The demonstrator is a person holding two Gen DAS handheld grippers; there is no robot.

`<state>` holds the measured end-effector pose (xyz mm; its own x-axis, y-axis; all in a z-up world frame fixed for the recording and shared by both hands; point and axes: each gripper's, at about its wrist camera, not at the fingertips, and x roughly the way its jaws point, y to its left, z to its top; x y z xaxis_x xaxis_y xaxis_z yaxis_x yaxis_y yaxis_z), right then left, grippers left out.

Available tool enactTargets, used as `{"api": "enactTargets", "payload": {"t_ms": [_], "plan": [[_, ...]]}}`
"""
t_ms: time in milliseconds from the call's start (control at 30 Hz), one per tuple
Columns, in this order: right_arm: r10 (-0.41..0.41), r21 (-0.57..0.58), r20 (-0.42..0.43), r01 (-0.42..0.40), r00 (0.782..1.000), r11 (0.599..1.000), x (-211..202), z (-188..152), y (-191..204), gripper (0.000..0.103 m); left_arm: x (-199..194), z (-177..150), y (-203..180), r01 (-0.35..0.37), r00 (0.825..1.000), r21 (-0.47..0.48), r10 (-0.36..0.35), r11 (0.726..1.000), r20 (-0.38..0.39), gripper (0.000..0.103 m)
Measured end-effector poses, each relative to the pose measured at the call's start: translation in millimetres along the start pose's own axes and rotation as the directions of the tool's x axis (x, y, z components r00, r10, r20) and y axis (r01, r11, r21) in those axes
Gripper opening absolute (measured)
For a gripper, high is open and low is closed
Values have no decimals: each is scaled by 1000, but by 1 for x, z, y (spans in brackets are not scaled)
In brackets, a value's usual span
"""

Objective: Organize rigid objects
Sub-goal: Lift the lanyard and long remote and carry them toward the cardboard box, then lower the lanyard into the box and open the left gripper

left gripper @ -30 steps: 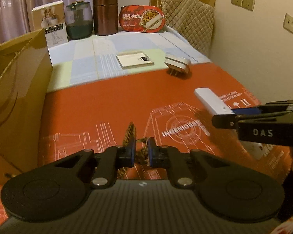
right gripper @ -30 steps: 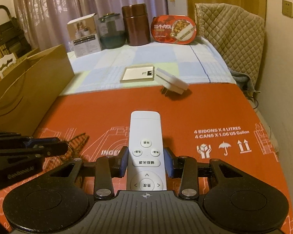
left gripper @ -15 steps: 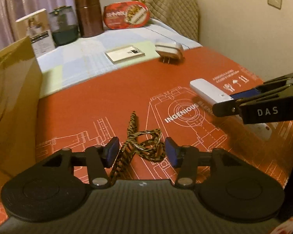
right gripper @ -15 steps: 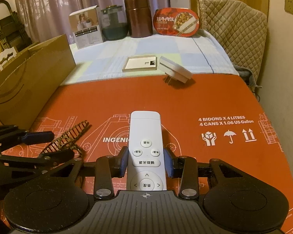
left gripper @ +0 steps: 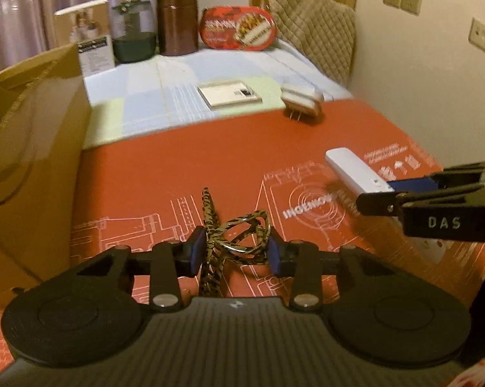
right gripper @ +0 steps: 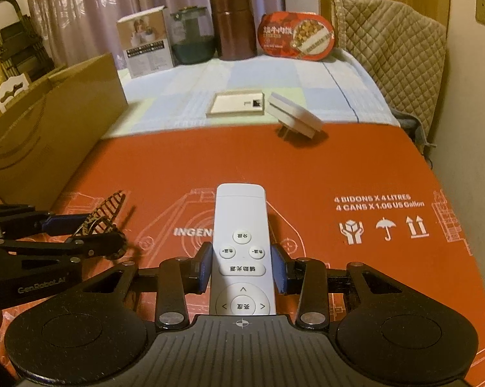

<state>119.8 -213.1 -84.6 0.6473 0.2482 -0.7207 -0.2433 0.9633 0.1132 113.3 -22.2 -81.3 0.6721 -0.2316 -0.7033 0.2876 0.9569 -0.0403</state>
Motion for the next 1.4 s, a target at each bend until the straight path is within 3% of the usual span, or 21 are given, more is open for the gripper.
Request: {"api": "enactTargets", "payload": {"t_ms": [300, 667, 1033, 1400], "plan": [[35, -32, 85, -32, 996, 999, -38, 31, 29, 35, -58, 35, 15, -47, 995, -42, 51, 998, 89, 34], [154, -106, 145, -139, 977, 985, -55, 83, 97, 35, -120, 67, 69, -125, 977, -96, 139, 987, 159, 34], [281, -189, 120, -256, 952, 948, -38, 129, 180, 35, -153, 78, 147, -204, 961, -129, 224, 970, 163, 34], [325, -199, 58, -308, 944, 930, 6, 156, 240, 35, -151, 75, 228, -263, 953, -149, 280, 953, 112, 34]]}}
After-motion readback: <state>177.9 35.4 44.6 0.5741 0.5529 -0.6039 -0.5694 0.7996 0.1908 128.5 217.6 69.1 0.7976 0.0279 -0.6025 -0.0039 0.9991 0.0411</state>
